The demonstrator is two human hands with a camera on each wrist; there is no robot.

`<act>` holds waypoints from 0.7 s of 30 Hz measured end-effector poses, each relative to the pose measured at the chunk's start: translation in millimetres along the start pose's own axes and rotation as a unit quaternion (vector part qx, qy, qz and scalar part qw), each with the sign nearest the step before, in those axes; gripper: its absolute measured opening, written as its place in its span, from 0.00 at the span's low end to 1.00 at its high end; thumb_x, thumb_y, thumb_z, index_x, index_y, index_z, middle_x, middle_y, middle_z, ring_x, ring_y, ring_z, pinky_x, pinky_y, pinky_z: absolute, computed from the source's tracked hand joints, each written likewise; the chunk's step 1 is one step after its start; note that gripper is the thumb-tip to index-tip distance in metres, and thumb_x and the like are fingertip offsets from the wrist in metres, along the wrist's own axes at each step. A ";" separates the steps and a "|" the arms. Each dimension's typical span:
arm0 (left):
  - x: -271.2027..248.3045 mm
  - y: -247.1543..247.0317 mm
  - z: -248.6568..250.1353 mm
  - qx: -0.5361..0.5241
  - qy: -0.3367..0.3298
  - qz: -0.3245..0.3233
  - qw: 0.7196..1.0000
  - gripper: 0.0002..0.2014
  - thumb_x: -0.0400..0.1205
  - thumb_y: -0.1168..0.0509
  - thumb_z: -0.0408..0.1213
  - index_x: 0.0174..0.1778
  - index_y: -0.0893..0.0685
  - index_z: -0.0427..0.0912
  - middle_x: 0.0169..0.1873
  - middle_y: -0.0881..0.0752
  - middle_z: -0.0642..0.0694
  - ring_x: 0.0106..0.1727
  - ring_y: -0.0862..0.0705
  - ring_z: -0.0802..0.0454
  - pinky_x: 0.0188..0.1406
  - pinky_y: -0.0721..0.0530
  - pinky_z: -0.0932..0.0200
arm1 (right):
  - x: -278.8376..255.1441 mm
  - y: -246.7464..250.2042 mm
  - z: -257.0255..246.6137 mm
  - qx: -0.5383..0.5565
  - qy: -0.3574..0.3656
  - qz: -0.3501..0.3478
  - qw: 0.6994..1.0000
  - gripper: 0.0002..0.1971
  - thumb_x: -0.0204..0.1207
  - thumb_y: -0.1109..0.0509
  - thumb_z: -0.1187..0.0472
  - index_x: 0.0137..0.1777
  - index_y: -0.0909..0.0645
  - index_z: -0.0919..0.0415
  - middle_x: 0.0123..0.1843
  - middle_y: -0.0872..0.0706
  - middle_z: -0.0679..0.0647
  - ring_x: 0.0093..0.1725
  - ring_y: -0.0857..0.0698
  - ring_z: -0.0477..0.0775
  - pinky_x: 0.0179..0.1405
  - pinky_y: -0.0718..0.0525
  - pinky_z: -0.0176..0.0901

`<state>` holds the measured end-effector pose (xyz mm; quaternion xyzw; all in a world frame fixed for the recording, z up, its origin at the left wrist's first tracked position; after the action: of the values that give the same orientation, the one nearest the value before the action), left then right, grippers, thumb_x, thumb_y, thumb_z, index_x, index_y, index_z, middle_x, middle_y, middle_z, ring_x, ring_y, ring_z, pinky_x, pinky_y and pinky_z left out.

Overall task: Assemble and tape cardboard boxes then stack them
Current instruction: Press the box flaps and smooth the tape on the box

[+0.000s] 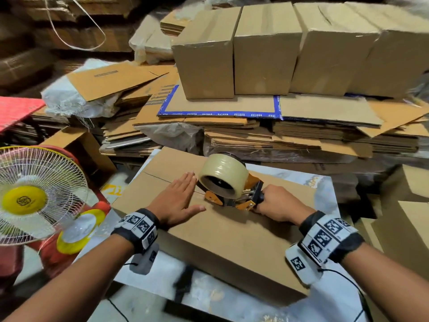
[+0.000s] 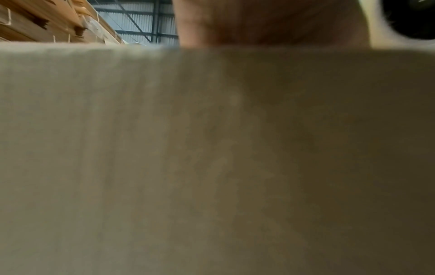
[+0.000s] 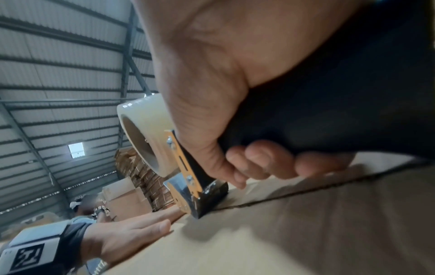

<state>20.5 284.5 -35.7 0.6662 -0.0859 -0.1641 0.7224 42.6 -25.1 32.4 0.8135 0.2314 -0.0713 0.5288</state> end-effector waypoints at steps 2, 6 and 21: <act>1.0 -2.3 16.6 -0.016 -0.018 0.012 1.000 0.50 0.81 0.59 0.78 0.90 0.47 0.43 0.89 0.48 0.42 0.90 0.51 0.46 0.88 0.47 0.40 | 0.4 2.4 -3.6 -0.006 0.004 0.002 1.000 0.11 0.76 0.27 0.54 0.37 0.24 0.56 0.37 0.19 0.53 0.43 0.18 0.60 0.29 0.28 0.45; -0.6 -0.9 41.0 -0.021 -0.035 0.045 0.998 0.44 0.83 0.56 0.76 0.83 0.33 0.45 0.81 0.30 0.43 0.81 0.34 0.46 0.83 0.36 0.40 | 0.5 5.8 -4.6 -0.001 0.018 -0.006 1.000 0.09 0.76 0.28 0.54 0.45 0.19 0.60 0.41 0.16 0.56 0.46 0.16 0.61 0.32 0.25 0.44; 6.0 -5.9 107.9 -0.010 -0.020 0.035 0.999 0.48 0.80 0.59 0.79 0.77 0.26 0.41 0.77 0.27 0.42 0.76 0.31 0.45 0.79 0.32 0.42 | -29.9 21.6 34.5 -0.014 0.020 -0.005 1.000 0.09 0.77 0.27 0.54 0.41 0.22 0.57 0.39 0.20 0.54 0.44 0.19 0.59 0.36 0.23 0.46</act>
<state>-11.6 181.2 -31.6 0.6523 -0.1222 -0.1528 0.7322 30.4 -72.1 46.2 0.8063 0.2469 -0.0544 0.5347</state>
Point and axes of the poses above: each hand's wrist, its own x-axis towards the middle knuckle, its own y-axis out of the back of the hand, z = x × y, the point moved 1 cm from there along x, towards the middle knuckle
